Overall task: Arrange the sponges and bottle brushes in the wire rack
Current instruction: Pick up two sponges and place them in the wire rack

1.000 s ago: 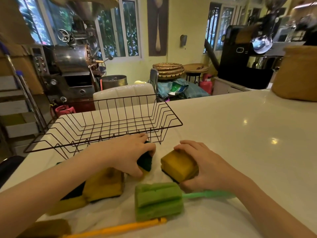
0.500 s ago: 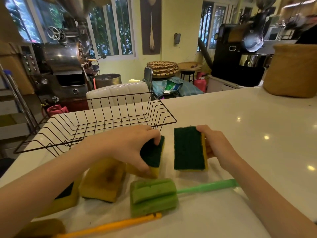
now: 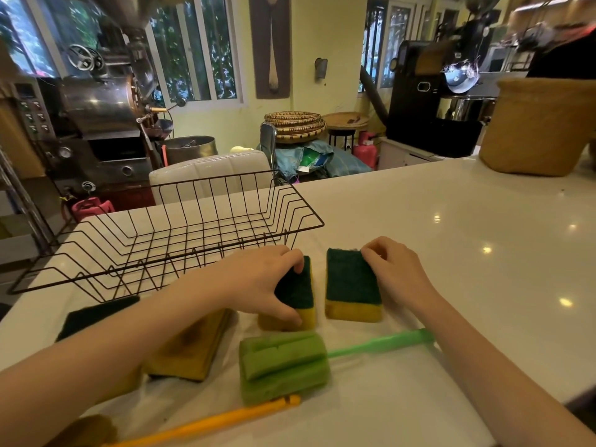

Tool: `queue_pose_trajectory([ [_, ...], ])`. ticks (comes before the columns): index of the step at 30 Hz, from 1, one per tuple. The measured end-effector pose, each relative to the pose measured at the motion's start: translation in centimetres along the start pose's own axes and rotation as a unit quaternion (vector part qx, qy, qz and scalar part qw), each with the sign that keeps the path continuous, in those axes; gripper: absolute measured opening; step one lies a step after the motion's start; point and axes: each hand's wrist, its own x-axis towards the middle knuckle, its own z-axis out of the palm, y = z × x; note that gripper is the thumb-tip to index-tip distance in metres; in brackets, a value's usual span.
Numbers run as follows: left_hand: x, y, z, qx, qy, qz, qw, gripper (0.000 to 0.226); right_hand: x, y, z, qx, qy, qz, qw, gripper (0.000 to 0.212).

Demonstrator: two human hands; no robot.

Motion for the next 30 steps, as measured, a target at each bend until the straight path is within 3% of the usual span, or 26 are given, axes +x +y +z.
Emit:
queue_pose_trajectory([
  [3,0.1,0.1,-0.2,-0.010,-0.018,-0.002,1.000,0.067,-0.4,-1.1,0.0,-0.025,-0.009,-0.068,0.997,0.017],
  [6,0.4,0.2,-0.9,-0.031,-0.050,-0.005,0.998,0.067,-1.0,-2.9,-0.6,-0.090,-0.115,-0.126,0.981,0.028],
  [10,0.9,-0.1,-1.8,-0.056,-0.095,-0.009,0.994,0.064,-0.7,-4.4,-2.0,-0.137,-0.280,-0.095,0.945,0.053],
  [13,1.5,-0.5,-1.8,-0.073,-0.103,-0.020,0.992,0.061,0.1,-4.8,-2.5,-0.193,-0.338,-0.094,0.916,0.060],
  [19,1.8,-0.3,-2.4,-0.084,-0.080,-0.027,0.993,0.057,1.4,-5.7,-3.0,-0.255,-0.356,-0.106,0.893,0.051],
  [30,-1.1,-1.5,-9.6,-0.214,0.022,-0.003,0.977,0.049,4.1,-11.4,-7.9,-0.196,-0.344,-0.171,0.902,0.044],
])
